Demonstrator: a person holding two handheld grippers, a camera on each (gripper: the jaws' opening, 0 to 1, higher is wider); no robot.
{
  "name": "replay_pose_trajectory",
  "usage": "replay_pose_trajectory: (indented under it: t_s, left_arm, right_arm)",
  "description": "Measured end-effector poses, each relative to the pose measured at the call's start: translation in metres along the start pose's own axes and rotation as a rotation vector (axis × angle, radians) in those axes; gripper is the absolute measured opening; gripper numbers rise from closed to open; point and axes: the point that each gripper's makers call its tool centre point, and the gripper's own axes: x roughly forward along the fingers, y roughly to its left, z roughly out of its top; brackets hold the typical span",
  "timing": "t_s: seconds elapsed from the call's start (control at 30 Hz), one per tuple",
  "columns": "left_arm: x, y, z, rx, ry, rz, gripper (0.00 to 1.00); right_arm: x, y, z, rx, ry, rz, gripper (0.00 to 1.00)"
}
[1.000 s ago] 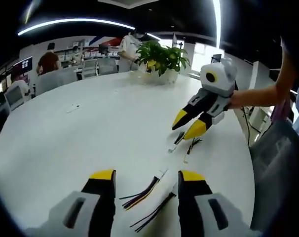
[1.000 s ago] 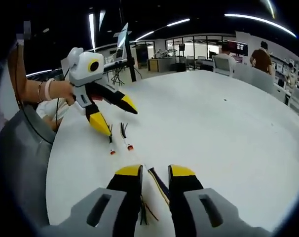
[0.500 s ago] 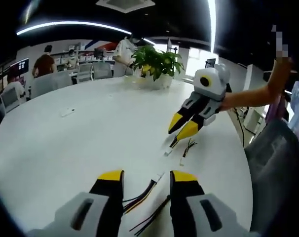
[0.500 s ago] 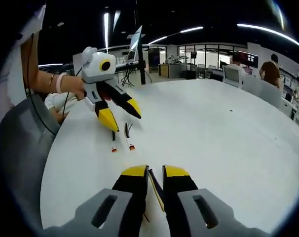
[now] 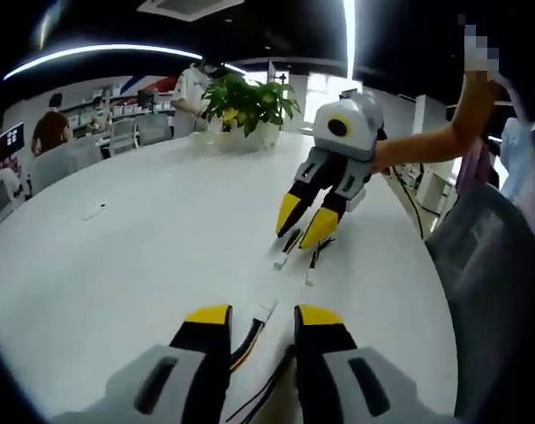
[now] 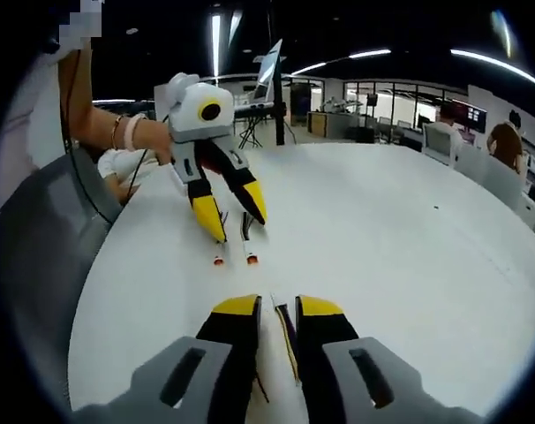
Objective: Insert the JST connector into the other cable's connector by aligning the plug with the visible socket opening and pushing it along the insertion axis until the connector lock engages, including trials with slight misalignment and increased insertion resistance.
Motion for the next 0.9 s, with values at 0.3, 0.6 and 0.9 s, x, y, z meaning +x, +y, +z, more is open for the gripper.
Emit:
replay_pose_trajectory:
  t_s: [0.3,0.6,0.9]
  left_arm:
    - [0.005,0.0,-0.004,0.037,0.024,-0.024,0.19]
    - [0.009,0.002,-0.006,0.072,0.032,-0.049,0.14]
    - [0.014,0.005,-0.008,0.09,0.034,-0.08,0.1]
  right_arm:
    - [0.006,0.001,-0.005,-0.045,0.03,0.036,0.09]
    - [0.011,0.0,-0.009,-0.061,0.048,0.065,0.07]
    - [0.013,-0.003,-0.013,-0.073,0.06,0.068,0.05]
